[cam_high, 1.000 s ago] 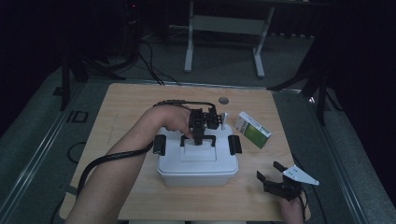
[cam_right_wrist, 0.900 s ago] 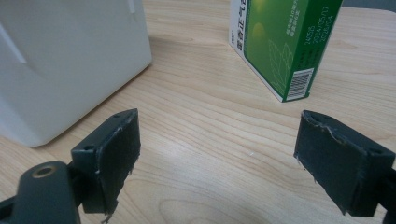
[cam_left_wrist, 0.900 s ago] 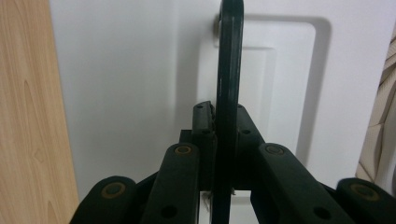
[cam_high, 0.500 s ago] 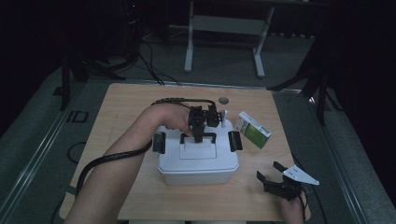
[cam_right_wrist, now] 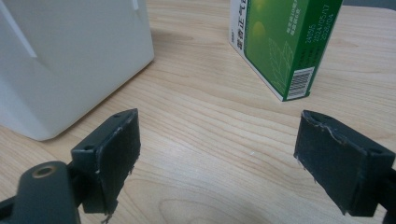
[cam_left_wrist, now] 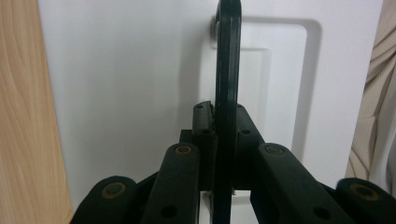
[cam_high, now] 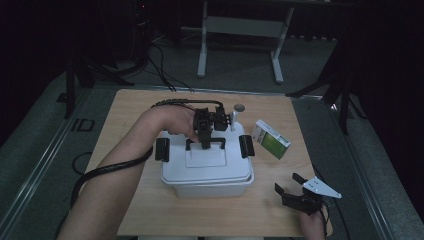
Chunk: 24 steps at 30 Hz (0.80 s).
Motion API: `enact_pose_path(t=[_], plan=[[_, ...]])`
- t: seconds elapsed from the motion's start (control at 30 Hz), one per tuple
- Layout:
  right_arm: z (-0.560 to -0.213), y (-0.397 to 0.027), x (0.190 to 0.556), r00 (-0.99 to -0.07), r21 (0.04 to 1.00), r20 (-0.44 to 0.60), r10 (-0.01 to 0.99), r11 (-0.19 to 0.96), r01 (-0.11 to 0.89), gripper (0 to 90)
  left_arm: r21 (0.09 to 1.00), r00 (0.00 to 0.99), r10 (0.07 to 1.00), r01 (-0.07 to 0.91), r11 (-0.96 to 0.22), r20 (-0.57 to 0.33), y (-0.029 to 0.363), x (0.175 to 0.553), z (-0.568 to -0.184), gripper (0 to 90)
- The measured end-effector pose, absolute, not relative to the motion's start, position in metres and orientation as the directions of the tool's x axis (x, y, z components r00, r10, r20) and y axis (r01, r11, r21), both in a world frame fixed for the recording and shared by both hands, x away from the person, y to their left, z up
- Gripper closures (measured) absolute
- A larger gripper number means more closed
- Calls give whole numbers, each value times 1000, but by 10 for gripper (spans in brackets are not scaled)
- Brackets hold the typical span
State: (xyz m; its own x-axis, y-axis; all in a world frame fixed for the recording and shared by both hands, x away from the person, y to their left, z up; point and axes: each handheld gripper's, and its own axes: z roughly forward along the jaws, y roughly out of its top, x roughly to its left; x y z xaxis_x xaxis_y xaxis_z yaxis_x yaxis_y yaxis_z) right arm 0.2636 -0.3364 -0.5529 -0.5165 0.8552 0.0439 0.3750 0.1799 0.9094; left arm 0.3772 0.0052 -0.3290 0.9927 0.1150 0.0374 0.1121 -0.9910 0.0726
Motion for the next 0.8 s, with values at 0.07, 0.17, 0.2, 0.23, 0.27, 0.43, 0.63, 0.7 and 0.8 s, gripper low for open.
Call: enact_pose_path(t=[0.07, 0.17, 0.2, 0.23, 0.27, 0.43, 0.63, 0.7, 0.8], plan=[[-553, -336, 264, -516, 910, 43, 855, 180, 374, 138, 79, 992, 124, 121, -989, 33, 11, 376, -327, 842], [-553, -336, 264, -515, 909, 43, 856, 181, 376, 139, 86, 990, 136, 133, -987, 32, 21, 375, -325, 843], [-553, -336, 264, -515, 908, 42, 856, 182, 377, 138, 85, 990, 141, 138, -987, 32, 24, 374, -325, 842], [-553, -336, 264, -514, 908, 42, 857, 182, 378, 138, 88, 989, 141, 137, -987, 37, 27, 374, -324, 843], [-553, -336, 264, -514, 908, 42, 857, 182, 378, 138, 85, 988, 148, 145, -986, 33, 31, 374, -324, 843], [-553, -336, 264, -513, 907, 42, 857, 182, 379, 138, 94, 985, 173, 169, -981, 28, 50, 371, -324, 843], [-553, -336, 264, -512, 907, 43, 858, 182, 380, 138, 94, 976, 218, 214, -972, 26, 76, 368, -324, 843], [-553, -336, 264, -511, 906, 42, 859, 184, 382, 138, 105, 972, 235, 231, -967, 24, 84, 366, -324, 842], [-553, -335, 264, -511, 905, 39, 858, 187, 383, 138, 112, 969, 246, 242, -964, 21, 94, 365, -324, 843]])
